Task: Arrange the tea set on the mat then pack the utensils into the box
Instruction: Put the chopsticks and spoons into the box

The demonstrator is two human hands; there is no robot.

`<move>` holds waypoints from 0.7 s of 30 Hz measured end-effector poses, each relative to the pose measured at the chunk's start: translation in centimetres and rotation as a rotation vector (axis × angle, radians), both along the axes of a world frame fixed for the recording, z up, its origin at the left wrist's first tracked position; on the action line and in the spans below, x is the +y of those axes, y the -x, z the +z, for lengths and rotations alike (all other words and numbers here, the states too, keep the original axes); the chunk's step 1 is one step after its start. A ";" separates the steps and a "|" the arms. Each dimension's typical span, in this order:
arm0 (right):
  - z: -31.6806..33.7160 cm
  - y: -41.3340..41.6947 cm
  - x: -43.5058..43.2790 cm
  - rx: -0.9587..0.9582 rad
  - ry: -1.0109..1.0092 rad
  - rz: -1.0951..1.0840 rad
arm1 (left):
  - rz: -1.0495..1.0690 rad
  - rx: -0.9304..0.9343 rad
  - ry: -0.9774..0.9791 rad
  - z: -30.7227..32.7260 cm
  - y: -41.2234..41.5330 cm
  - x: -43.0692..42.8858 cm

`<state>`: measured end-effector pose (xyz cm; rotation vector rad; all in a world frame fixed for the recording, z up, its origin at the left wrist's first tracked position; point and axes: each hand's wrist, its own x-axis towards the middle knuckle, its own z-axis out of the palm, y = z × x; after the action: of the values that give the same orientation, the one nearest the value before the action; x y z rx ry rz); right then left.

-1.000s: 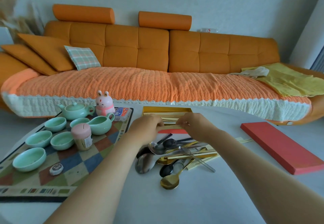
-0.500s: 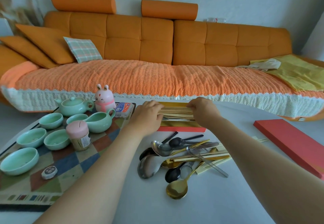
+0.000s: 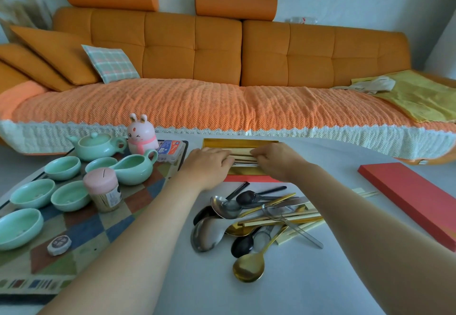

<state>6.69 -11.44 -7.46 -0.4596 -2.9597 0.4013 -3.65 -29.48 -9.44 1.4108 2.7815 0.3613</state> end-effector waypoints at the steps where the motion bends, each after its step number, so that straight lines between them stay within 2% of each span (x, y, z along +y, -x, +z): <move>1: 0.1 -0.3 -0.1 -0.017 0.006 0.009 | 0.003 0.009 -0.005 0.0 -0.1 0.0; 3: 0.3 -0.9 -0.1 -0.002 0.034 -0.005 | 0.003 0.033 -0.028 0.1 -0.3 0.0; 6: 0.9 -2.1 -0.2 0.124 0.090 -0.036 | -0.032 0.103 -0.096 0.7 -1.3 0.3; 9: 1.7 -3.8 -0.1 0.261 0.016 0.007 | -0.100 0.196 -0.237 1.5 -3.1 0.9; 11: 2.0 -5.3 0.0 0.283 -0.038 0.026 | -0.158 0.223 -0.312 1.8 -4.4 1.4; 15: 1.7 -8.5 1.1 0.135 -0.065 -0.020 | -0.223 0.102 -0.322 2.1 -7.5 2.4; 21: 1.0 -12.8 2.6 -0.130 -0.085 -0.059 | -0.281 -0.040 -0.138 1.3 -10.9 3.3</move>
<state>19.54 -8.84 -6.45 -0.5826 -3.0640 0.2477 7.22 -26.19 -8.18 1.7717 2.5204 0.5751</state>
